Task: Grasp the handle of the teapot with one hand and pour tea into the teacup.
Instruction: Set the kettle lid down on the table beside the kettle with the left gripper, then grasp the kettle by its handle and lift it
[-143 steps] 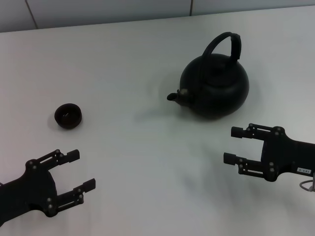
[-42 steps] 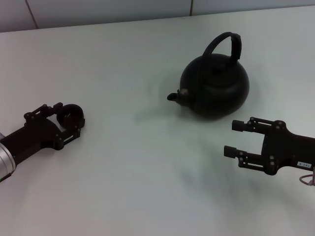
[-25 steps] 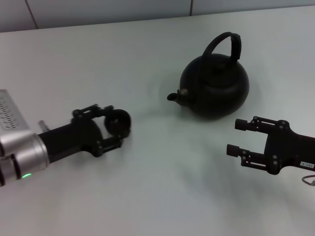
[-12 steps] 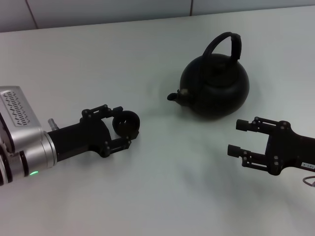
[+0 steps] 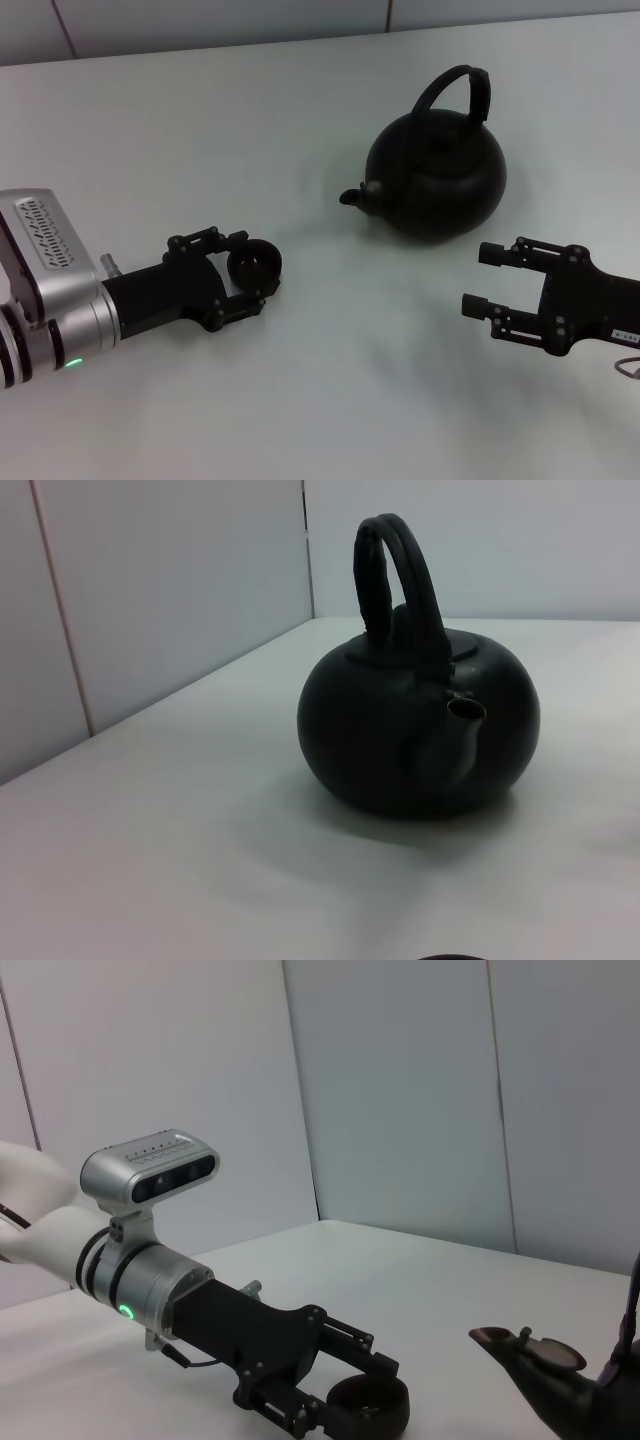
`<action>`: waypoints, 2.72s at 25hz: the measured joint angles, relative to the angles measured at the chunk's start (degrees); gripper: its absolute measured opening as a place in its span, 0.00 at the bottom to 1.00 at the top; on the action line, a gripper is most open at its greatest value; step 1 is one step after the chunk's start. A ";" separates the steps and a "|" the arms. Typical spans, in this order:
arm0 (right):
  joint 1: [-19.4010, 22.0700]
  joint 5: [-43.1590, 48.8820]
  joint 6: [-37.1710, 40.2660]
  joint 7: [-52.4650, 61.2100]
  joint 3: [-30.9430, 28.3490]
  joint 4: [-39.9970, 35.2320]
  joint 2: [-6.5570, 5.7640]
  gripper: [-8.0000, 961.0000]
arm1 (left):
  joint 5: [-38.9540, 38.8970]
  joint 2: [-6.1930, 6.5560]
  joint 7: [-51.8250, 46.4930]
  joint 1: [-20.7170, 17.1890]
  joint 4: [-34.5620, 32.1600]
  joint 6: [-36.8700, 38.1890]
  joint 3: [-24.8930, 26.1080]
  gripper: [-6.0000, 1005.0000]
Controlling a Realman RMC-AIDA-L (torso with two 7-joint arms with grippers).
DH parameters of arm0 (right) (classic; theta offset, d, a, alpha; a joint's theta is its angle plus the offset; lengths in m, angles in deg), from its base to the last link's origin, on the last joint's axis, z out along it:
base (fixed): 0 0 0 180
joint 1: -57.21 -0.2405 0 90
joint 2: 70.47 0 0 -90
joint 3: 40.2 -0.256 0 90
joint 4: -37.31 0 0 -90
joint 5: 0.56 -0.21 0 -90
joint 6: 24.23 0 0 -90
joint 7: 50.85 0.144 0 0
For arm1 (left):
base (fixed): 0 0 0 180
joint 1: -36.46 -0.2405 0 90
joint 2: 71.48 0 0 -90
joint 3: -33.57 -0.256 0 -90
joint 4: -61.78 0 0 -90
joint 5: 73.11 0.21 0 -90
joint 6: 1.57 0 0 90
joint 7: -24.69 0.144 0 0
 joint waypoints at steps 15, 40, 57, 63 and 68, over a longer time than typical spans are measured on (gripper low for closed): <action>0.12 0.14 0.00 -0.01 0.03 0.28 0.00 0.71 | -0.91 0.00 -0.20 -0.52 0.20 0.49 0.33 0.79; -0.50 -0.40 2.67 0.41 -2.28 0.51 0.54 0.71 | -1.22 8.60 -17.19 -25.90 -24.49 37.04 8.96 0.81; -0.36 -0.47 2.81 0.85 -2.52 0.57 0.78 0.71 | 12.46 7.77 -13.60 -26.58 -25.12 31.99 14.43 0.81; 1.93 -7.06 2.68 -4.40 -8.12 6.44 0.97 0.71 | 12.27 7.39 -13.51 -26.56 -25.13 31.94 15.05 0.81; 3.48 -13.87 -1.00 -18.08 -18.05 17.48 0.97 0.71 | 12.39 7.18 -13.15 -26.36 -25.13 31.94 15.83 0.81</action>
